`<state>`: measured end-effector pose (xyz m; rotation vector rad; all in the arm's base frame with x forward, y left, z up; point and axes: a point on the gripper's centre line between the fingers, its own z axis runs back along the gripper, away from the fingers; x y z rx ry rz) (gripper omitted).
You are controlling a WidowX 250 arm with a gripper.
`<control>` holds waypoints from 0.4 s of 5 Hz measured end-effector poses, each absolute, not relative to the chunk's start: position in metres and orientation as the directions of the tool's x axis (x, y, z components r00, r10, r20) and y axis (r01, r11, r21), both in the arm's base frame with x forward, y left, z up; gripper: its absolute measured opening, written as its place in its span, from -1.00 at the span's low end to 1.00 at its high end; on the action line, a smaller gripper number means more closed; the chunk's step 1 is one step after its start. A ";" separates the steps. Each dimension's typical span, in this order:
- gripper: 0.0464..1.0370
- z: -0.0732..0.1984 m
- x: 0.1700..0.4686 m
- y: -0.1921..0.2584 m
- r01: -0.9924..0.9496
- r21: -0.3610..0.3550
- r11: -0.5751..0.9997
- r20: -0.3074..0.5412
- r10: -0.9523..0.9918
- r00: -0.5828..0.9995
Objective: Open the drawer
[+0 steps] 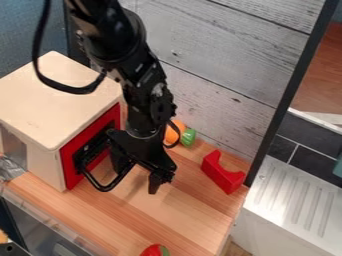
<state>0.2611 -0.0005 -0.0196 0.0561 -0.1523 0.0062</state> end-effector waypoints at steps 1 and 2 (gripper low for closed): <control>0.92 -0.033 0.262 0.000 -0.024 0.079 0.997 0.118 0.014 0.993; 0.83 -0.041 0.261 0.004 -0.025 0.105 0.994 0.091 0.015 0.996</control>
